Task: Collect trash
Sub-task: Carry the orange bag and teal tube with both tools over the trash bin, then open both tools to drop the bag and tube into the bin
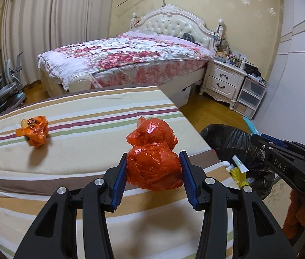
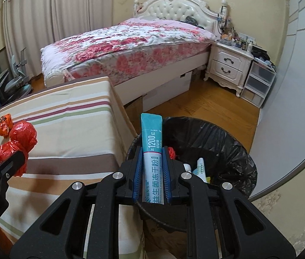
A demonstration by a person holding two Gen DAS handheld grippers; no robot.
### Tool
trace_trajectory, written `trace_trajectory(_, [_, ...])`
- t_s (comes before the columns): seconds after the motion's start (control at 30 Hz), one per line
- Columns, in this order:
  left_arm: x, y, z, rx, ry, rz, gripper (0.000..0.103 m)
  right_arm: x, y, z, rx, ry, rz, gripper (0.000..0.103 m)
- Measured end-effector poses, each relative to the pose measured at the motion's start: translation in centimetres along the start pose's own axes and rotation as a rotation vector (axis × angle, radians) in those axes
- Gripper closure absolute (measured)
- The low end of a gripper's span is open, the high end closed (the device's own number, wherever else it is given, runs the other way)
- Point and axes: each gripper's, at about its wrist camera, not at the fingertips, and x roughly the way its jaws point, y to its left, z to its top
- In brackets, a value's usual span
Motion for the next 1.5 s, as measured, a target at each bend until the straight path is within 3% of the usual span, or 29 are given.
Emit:
trace_trajectory(0.47, [5.7,-7.5,1.9,0.143,0.05,-0.078,0.056,2.9,-5.3,-0.1,0.102,0.012,-0.087,0.085])
trace_trajectory(0.97, [8.9,-10.5,2.3,0.203,0.084,-0.072,0.056,4.8,-8.6,-0.5,0.173,0.037,-0.112,0.085])
trace_trajectory(1.07, [9.0,-10.7,2.3,0.208,0.091,-0.069,0.054,4.8,-8.9,-0.7,0.174,0.035,-0.116,0.084])
trace_trajectory(1.13, [9.1,-10.7,2.4,0.205,0.092,-0.066,0.045,4.9,-8.8,-0.5,0.175,0.033,-0.121,0.083])
trace_trajectory(1.2, [9.1,-10.7,2.5,0.199,0.088,-0.065,0.042,4.8,-8.9,-0.5,0.18,0.025,-0.126,0.071])
trace_trajectory(1.3, [8.9,-10.5,2.5,0.191,0.082,-0.064,0.034,4.6,-9.0,-0.4,0.181,0.017,-0.136,0.069])
trace_trajectory(1.5, [8.3,-10.0,2.8,0.179,0.07,-0.056,0.03,4.2,-9.0,-0.3,0.185,0.009,-0.145,0.059])
